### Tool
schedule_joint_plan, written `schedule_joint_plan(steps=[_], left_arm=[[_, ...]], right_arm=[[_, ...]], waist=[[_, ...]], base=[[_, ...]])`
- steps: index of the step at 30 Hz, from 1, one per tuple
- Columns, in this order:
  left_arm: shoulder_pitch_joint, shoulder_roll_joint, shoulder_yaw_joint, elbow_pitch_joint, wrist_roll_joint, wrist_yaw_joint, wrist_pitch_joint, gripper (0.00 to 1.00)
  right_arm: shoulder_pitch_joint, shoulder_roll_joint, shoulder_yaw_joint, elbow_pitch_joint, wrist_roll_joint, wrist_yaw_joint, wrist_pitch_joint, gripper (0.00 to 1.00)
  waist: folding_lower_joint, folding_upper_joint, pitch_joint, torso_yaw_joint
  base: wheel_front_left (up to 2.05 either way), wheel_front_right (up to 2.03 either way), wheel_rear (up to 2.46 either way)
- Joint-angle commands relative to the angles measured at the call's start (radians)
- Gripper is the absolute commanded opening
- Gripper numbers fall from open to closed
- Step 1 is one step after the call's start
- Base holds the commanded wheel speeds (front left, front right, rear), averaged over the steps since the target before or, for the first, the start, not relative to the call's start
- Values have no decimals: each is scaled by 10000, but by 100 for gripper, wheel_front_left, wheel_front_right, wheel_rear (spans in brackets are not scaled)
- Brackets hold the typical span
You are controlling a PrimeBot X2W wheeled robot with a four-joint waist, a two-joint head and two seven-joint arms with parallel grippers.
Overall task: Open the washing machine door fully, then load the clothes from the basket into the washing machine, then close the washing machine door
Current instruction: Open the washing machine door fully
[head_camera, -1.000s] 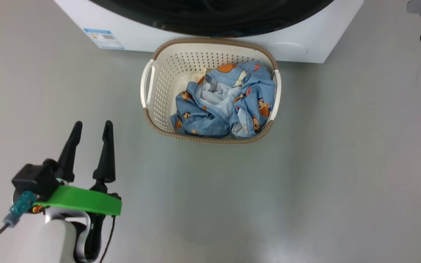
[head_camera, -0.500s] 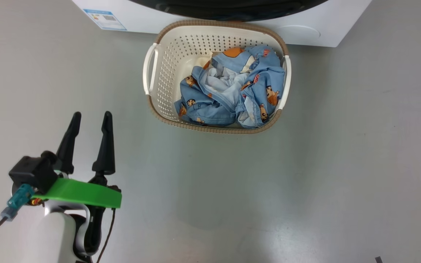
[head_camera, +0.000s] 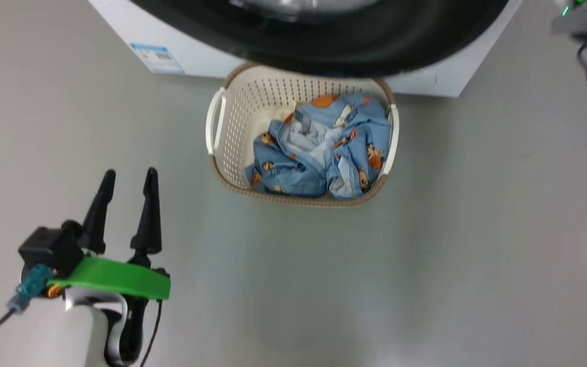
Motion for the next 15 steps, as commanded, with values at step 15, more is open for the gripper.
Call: schedule_joint_plan(steps=[15], left_arm=[[1117, 247, 553, 321, 134, -27, -65, 100]], right_arm=[[3342, 695, 823, -1898, 1290, 19, 1291, 0]], waist=[[0, 0, -2153, 101]], base=[[0, 0, 0]])
